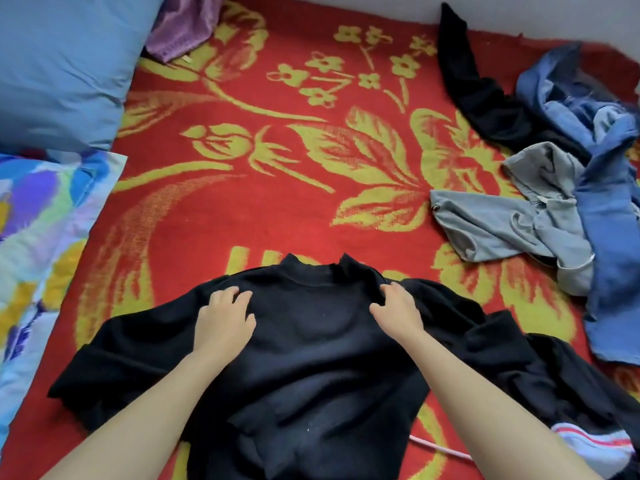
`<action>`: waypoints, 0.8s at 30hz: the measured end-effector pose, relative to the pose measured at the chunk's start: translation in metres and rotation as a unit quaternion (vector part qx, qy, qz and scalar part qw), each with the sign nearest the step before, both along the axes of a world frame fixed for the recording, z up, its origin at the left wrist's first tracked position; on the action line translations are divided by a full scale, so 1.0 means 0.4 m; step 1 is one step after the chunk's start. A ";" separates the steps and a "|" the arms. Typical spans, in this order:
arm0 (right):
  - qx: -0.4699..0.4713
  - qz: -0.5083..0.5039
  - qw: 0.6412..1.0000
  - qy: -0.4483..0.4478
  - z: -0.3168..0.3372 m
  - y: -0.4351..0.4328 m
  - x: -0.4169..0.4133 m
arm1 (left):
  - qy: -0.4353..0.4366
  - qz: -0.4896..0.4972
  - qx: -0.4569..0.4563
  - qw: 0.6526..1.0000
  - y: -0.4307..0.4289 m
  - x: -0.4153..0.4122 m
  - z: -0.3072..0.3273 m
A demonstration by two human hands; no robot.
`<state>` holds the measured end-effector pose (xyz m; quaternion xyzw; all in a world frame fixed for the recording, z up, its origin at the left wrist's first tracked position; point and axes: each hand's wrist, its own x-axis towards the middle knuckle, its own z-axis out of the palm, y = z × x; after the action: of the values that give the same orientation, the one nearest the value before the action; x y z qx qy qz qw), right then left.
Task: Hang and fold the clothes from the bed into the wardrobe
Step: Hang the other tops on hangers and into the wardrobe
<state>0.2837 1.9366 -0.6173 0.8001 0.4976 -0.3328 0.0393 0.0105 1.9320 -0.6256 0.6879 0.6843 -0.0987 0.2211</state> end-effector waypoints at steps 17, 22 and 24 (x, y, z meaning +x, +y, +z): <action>0.067 0.124 0.965 -0.220 0.008 0.042 0.063 | -0.101 0.057 0.069 0.991 0.088 -0.078 0.004; 0.248 0.038 0.962 -0.108 0.299 0.183 0.080 | -0.125 0.044 0.188 0.973 0.197 -0.144 0.295; 0.332 0.010 0.939 -0.093 0.447 0.240 0.064 | -0.152 0.054 0.276 0.948 0.251 -0.159 0.445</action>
<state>0.3093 2.0325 -0.4383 0.7899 0.5820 -0.0728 -0.1789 -0.0530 2.0324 -0.4476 0.6905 0.6795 0.2118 0.1289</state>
